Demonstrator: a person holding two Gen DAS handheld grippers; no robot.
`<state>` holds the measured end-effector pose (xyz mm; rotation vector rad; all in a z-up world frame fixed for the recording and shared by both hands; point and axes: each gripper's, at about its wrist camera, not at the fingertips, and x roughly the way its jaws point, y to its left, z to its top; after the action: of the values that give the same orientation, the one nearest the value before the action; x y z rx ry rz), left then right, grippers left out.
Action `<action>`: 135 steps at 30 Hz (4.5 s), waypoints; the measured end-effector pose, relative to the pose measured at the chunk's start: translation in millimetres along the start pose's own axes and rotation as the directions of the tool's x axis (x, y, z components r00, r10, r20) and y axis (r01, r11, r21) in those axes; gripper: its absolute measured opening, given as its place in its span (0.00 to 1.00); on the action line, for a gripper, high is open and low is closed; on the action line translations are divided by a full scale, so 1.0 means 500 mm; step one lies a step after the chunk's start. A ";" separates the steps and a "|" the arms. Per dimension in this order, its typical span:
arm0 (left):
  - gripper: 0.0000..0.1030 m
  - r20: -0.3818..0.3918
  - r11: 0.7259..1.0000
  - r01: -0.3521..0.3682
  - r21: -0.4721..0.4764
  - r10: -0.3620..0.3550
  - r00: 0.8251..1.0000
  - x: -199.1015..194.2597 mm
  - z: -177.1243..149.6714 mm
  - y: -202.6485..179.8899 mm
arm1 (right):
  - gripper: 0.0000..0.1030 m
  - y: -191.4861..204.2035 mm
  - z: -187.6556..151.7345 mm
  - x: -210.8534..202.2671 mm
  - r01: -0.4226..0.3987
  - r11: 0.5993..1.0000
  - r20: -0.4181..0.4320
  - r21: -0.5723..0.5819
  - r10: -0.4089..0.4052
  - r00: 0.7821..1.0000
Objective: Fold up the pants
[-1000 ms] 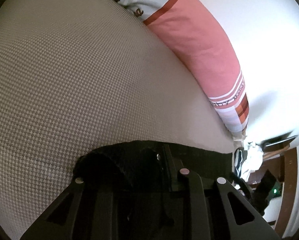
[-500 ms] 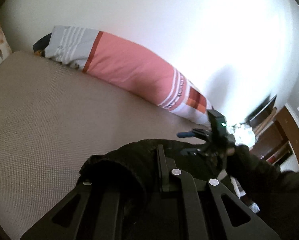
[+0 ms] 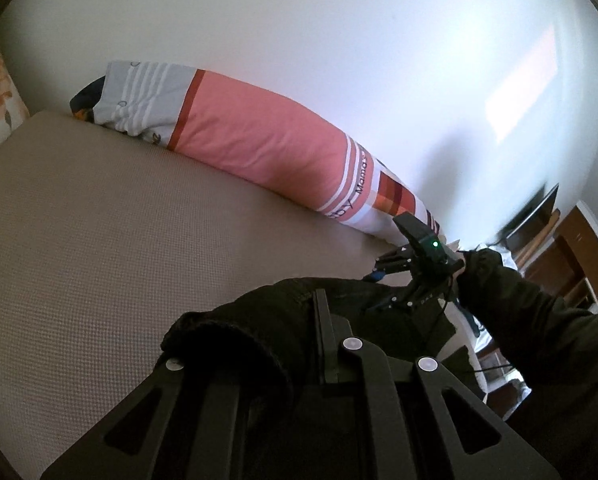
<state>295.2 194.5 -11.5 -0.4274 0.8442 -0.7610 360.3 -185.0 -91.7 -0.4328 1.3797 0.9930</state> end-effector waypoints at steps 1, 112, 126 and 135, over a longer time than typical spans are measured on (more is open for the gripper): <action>0.10 -0.002 1.000 0.005 -0.002 -0.005 1.000 0.000 0.000 -0.001 | 0.43 0.004 -0.006 0.000 0.016 1.000 0.004 -0.011 -0.016 1.000; 0.53 -0.157 0.709 -0.692 0.137 0.705 0.691 -0.264 -0.419 -0.207 | 0.16 0.650 -0.419 0.061 0.204 0.851 0.221 0.484 -0.344 0.913; 0.53 -0.192 0.783 -0.286 0.552 0.454 0.870 0.023 -0.505 -0.461 | 0.25 0.646 -0.425 0.027 0.206 0.833 0.259 0.513 -0.379 0.889; 0.50 -0.248 0.720 -0.191 0.668 0.457 0.854 0.180 -0.562 -0.515 | 0.28 0.642 -0.431 0.016 0.197 0.832 0.271 0.519 -0.378 0.885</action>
<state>0.1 -56.6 -69.2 0.4980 0.9529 -0.7474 -24.1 -171.8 -50.2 -0.0704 1.1223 0.4187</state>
